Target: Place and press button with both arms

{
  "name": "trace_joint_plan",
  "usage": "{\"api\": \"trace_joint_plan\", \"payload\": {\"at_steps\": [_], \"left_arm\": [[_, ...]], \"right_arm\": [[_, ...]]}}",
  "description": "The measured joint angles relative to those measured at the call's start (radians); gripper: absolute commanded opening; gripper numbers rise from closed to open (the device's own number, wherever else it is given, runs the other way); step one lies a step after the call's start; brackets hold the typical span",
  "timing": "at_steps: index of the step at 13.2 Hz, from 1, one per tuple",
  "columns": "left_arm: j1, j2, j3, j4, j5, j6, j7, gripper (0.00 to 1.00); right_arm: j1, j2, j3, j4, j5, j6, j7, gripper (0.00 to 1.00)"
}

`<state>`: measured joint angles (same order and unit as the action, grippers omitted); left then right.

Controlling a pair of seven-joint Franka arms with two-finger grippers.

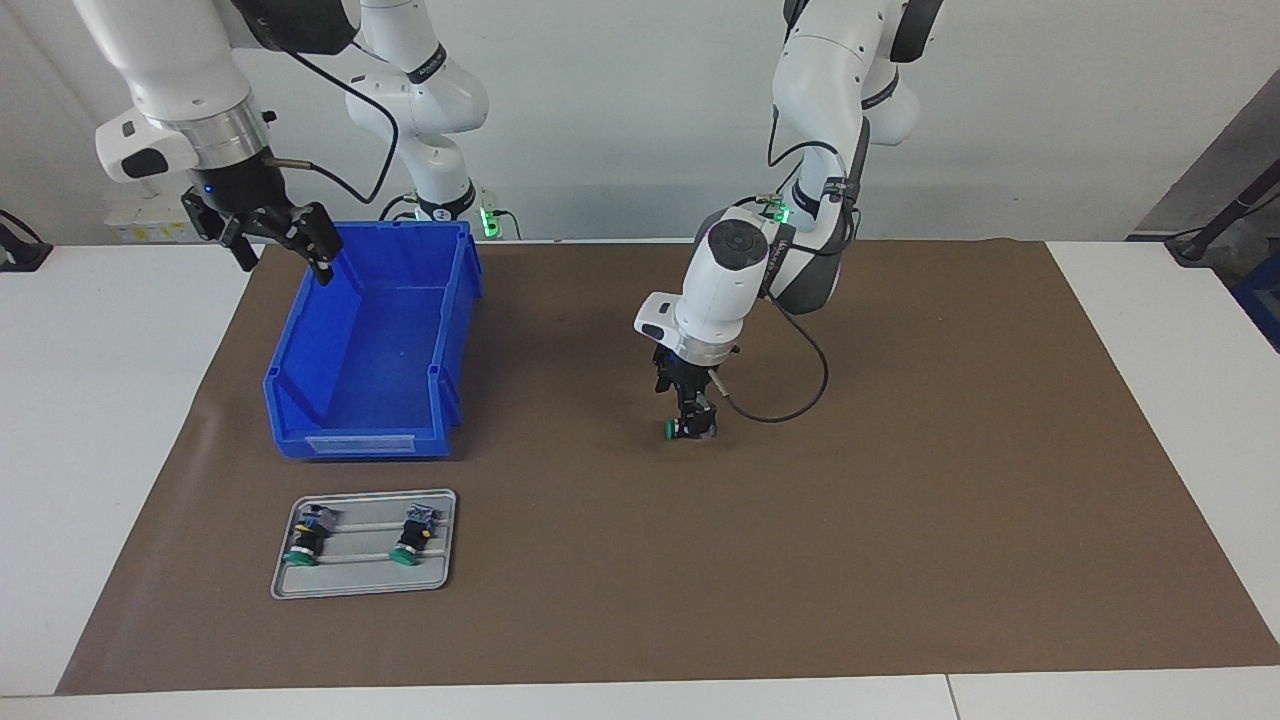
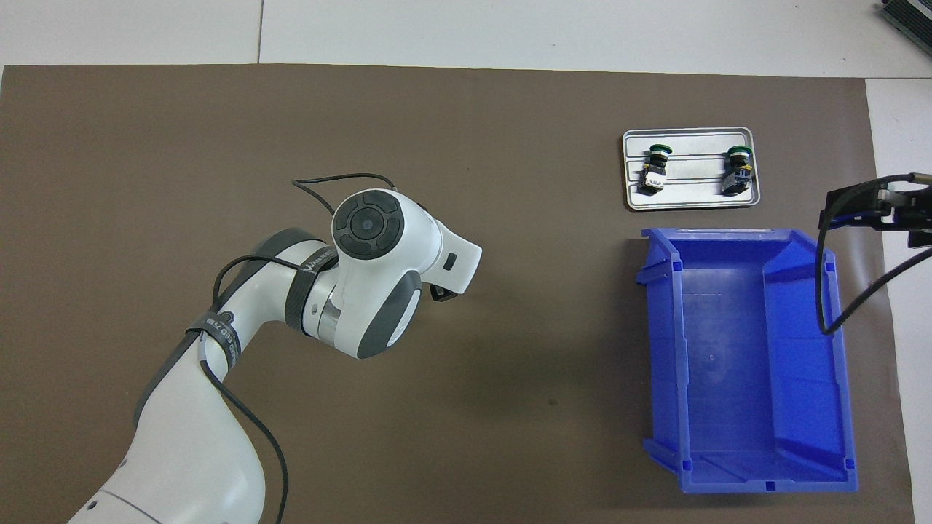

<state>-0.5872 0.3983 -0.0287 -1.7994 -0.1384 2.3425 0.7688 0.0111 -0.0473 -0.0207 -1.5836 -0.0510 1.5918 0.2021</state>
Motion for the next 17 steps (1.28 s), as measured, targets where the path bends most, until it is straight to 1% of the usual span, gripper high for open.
{"api": "trace_joint_plan", "payload": {"at_steps": [2,8,14,17], "left_arm": [[0.000,0.011,0.001,0.000,0.001,0.002,-0.008,0.84],[-0.010,0.027,0.001,-0.002,0.010,0.043,-0.031,0.84],[-0.010,0.052,0.001,-0.026,0.015,0.095,-0.032,0.84],[-0.013,0.053,-0.001,-0.060,0.016,0.133,-0.032,0.84]], "right_arm": [[0.000,-0.008,0.002,-0.003,0.000,-0.026,-0.003,1.00],[-0.001,-0.008,0.003,-0.018,0.008,-0.029,0.005,1.00],[-0.001,-0.009,0.003,-0.025,0.018,-0.031,0.017,1.00],[0.002,-0.010,0.005,-0.025,0.019,-0.031,0.017,1.00]]}}
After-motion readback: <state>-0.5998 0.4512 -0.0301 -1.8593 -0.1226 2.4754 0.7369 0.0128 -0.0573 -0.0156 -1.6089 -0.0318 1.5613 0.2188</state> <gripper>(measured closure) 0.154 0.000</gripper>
